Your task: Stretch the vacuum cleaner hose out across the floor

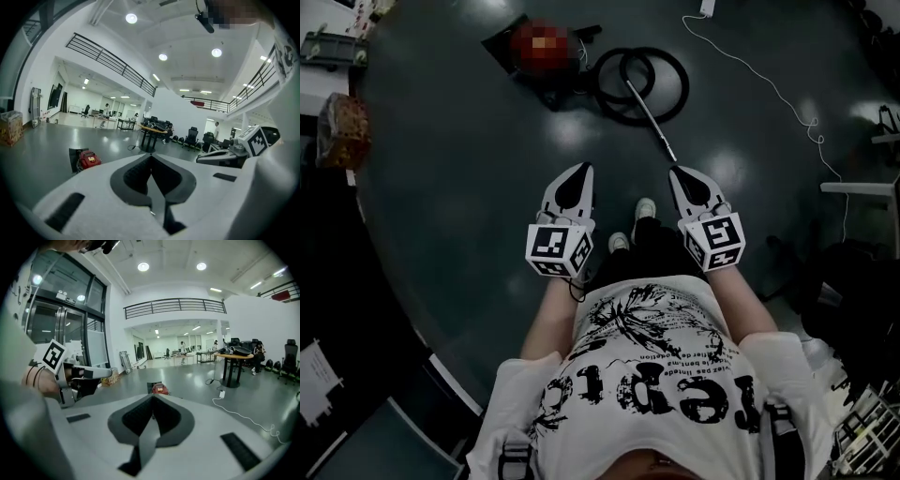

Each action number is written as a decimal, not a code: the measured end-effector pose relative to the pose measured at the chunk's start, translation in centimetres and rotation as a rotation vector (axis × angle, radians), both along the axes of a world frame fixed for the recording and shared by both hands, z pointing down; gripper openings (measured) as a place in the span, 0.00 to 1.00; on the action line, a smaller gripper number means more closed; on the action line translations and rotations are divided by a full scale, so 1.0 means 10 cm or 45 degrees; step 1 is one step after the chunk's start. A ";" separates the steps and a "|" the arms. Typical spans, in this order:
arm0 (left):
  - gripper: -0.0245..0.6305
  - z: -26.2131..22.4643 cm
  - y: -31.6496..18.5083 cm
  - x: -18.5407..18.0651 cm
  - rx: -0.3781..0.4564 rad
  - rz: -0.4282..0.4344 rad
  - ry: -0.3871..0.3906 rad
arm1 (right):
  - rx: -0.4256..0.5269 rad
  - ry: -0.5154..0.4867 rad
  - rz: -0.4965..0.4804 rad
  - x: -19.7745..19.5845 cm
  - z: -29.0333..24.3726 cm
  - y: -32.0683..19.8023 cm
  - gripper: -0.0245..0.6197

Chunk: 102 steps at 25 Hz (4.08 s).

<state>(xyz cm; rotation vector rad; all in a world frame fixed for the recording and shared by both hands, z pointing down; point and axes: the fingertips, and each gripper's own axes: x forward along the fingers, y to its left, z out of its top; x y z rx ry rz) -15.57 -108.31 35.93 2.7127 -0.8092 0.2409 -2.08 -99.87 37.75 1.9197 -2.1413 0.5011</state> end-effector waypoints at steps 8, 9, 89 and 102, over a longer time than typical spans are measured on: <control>0.04 0.21 -1.42 0.94 0.020 0.067 -0.108 | -0.056 -0.070 0.046 0.98 0.40 -1.30 0.05; 0.04 0.19 -1.58 1.08 0.022 0.085 -0.118 | -0.068 -0.076 0.035 1.08 0.41 -1.46 0.04; 0.04 7.10 -4.42 3.87 -0.012 0.722 -0.220 | -1.054 -0.226 -0.303 2.45 9.15 -4.18 0.18; 0.04 4.36 -3.92 3.41 -0.224 0.617 -0.247 | -1.218 -0.474 -0.549 1.57 5.53 -2.81 0.18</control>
